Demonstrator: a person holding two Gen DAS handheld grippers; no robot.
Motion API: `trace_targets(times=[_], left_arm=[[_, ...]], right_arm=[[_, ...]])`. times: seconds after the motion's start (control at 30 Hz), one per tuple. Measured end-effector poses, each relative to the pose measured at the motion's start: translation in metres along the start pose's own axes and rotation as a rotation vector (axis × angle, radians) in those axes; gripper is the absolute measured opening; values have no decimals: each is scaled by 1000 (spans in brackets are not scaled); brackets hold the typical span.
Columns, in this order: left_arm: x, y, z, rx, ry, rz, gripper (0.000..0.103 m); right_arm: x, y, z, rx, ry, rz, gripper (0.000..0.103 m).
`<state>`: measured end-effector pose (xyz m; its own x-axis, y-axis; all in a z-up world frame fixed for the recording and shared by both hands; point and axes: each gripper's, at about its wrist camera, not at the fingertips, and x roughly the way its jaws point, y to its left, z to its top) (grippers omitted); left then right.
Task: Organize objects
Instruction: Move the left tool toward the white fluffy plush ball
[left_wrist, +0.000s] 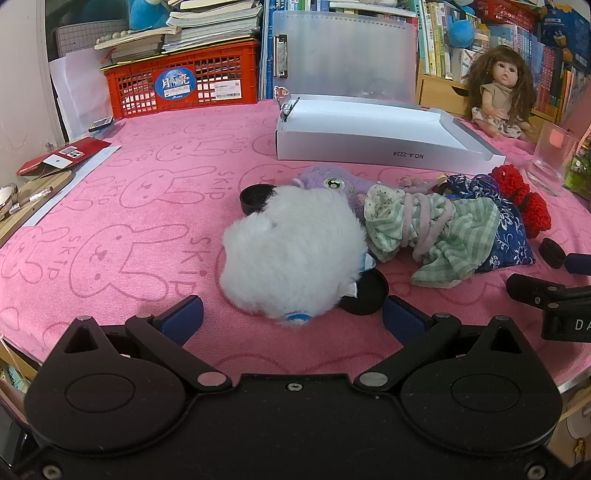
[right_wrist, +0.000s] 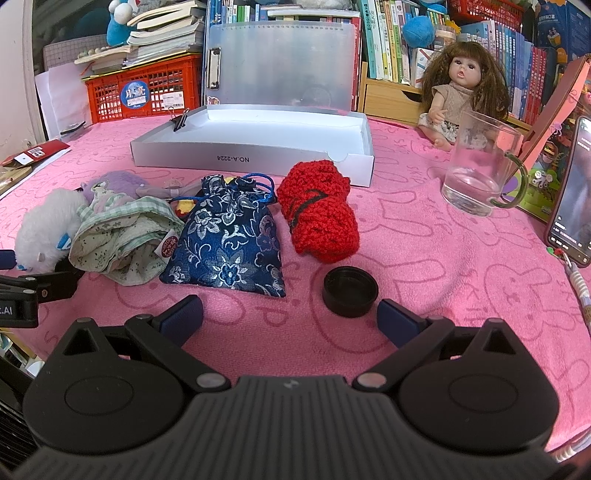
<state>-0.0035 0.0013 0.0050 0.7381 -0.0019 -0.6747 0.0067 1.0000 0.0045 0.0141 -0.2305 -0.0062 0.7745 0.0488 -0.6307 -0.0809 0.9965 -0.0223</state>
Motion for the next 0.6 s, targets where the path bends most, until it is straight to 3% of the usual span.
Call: trace_targets(times=[0.47, 0.6], left_arm=[[0, 2, -6, 13, -31, -18, 103], [2, 3, -7, 15, -37, -20, 103]], right_arm=[[-2, 1, -3, 1, -27, -1, 103], [-5, 1, -4, 0, -45, 41, 103]])
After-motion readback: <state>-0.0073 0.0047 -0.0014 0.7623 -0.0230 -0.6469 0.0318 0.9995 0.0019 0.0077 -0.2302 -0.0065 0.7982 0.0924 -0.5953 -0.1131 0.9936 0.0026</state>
